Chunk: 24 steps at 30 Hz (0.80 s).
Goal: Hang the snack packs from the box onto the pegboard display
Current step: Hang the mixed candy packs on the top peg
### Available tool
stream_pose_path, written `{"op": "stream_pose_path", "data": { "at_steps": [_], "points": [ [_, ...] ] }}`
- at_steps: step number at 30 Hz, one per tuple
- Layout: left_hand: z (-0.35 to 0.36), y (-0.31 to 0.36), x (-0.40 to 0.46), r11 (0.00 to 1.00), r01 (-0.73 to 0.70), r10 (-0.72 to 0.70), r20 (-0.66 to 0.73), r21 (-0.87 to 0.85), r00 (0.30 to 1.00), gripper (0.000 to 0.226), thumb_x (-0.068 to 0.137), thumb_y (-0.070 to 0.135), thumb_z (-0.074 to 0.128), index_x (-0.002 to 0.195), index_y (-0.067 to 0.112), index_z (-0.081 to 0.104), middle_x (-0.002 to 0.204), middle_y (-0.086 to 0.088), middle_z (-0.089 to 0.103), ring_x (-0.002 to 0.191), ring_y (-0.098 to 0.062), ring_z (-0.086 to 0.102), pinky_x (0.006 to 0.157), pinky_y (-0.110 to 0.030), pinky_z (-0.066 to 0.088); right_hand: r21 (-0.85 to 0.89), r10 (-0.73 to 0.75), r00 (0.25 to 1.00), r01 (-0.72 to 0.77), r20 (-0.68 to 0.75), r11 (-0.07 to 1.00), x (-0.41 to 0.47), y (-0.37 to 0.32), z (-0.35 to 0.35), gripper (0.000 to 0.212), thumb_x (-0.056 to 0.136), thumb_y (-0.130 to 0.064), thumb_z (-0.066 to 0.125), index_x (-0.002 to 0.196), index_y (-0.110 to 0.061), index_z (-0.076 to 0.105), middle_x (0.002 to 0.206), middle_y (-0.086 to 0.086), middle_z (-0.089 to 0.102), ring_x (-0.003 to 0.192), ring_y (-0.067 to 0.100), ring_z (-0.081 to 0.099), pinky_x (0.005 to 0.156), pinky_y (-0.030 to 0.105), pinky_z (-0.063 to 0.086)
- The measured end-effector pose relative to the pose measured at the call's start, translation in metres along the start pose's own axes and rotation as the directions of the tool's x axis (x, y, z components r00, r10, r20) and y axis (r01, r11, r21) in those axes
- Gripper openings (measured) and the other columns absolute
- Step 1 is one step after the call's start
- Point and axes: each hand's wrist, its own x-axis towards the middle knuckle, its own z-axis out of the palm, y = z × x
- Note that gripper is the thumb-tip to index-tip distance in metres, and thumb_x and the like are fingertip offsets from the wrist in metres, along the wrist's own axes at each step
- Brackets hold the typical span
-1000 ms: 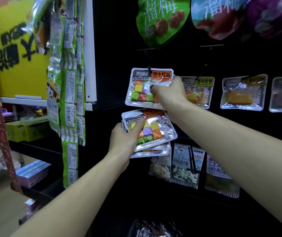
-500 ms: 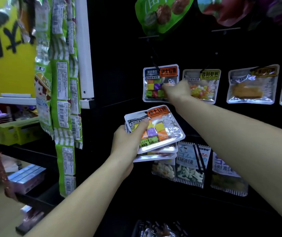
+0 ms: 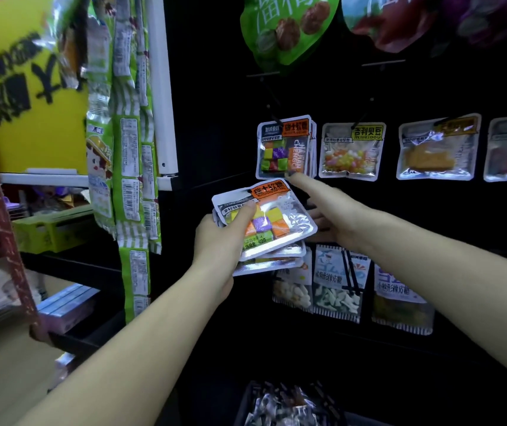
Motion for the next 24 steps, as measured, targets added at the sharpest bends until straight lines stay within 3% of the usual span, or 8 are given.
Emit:
{"op": "stream_pose_path", "data": {
  "at_steps": [3,5,7,10,13,18,21,24],
  "points": [
    [0.003,0.003,-0.005,0.999,-0.011,0.011,-0.011,0.051,1.0,0.038,0.084,0.051,0.082,0.11,0.025,0.073,0.1,0.001,0.081,0.093,-0.023,0.079,0.092,-0.051,0.062,-0.023,-0.028,0.994,0.031,0.105,0.999,-0.016,0.001,0.009,0.069,0.078,-0.068,0.075,0.123,-0.017,0.068,0.106,0.003,0.075,0.079,0.017,0.07,0.062,0.028,0.054],
    [0.006,0.007,-0.009,0.998,0.014,-0.012,-0.021,0.068,1.0,0.057,0.068,0.068,0.081,0.108,0.027,0.074,0.1,0.002,0.081,0.097,-0.024,0.078,0.095,-0.052,0.06,-0.035,-0.069,0.996,0.071,0.051,0.997,-0.023,0.001,0.013,0.053,0.084,-0.05,0.08,0.116,-0.011,0.065,0.094,0.003,0.07,0.058,0.01,0.064,0.046,0.021,0.046],
    [0.008,0.011,-0.01,0.995,0.076,-0.074,-0.039,0.062,0.996,0.069,0.066,0.078,0.074,0.109,0.025,0.071,0.099,0.0,0.081,0.093,-0.023,0.078,0.089,-0.046,0.062,-0.033,-0.094,0.996,0.094,0.009,0.995,-0.025,0.002,0.012,0.043,0.087,-0.041,0.081,0.111,-0.011,0.062,0.09,0.002,0.068,0.056,0.008,0.061,0.043,0.02,0.043],
    [0.008,0.017,-0.012,0.985,0.167,-0.166,-0.031,0.034,0.986,0.058,0.09,0.072,0.059,0.107,0.018,0.071,0.094,-0.003,0.081,0.079,-0.016,0.078,0.071,-0.03,0.062,-0.03,-0.117,0.993,0.117,-0.003,0.993,-0.026,0.004,0.011,0.05,0.086,-0.044,0.08,0.117,-0.011,0.058,0.101,0.004,0.065,0.076,0.015,0.059,0.057,0.029,0.044],
    [0.007,0.02,-0.017,0.986,0.164,-0.164,-0.004,0.016,0.986,0.055,0.095,0.066,0.057,0.107,0.016,0.076,0.094,-0.005,0.082,0.091,-0.026,0.079,0.093,-0.047,0.061,0.034,-0.125,0.991,0.127,-0.051,0.991,-0.026,0.006,0.01,0.048,0.09,-0.04,0.077,0.121,-0.008,0.057,0.095,0.006,0.065,0.071,0.018,0.061,0.057,0.032,0.047],
    [0.006,0.021,-0.024,0.993,0.119,-0.119,-0.005,0.011,0.993,0.039,0.102,0.051,0.06,0.101,0.014,0.072,0.09,-0.008,0.082,0.079,-0.028,0.08,0.073,-0.047,0.067,0.096,-0.161,0.978,0.174,-0.131,0.98,-0.025,0.01,0.01,0.034,0.092,-0.033,0.077,0.107,-0.01,0.057,0.085,0.003,0.065,0.067,0.016,0.066,0.059,0.032,0.052],
    [0.005,0.017,-0.025,0.993,0.122,-0.122,-0.026,0.007,0.992,0.037,0.101,0.046,0.065,0.103,0.01,0.072,0.095,-0.012,0.081,0.085,-0.033,0.079,0.078,-0.055,0.065,0.103,-0.188,0.961,0.212,-0.202,0.972,-0.022,0.014,0.008,0.04,0.09,-0.034,0.078,0.111,-0.013,0.052,0.103,0.007,0.065,0.086,0.02,0.066,0.074,0.037,0.053],
    [0.0,0.01,-0.02,0.992,0.122,-0.12,-0.057,0.034,0.991,0.033,0.092,0.042,0.076,0.109,0.013,0.071,0.102,-0.012,0.08,0.095,-0.036,0.077,0.087,-0.06,0.062,0.129,-0.227,0.934,0.269,-0.275,0.954,-0.023,0.013,0.002,0.031,0.09,-0.023,0.077,0.102,-0.02,0.049,0.111,0.01,0.066,0.099,0.027,0.068,0.09,0.045,0.057]
  ]
}}
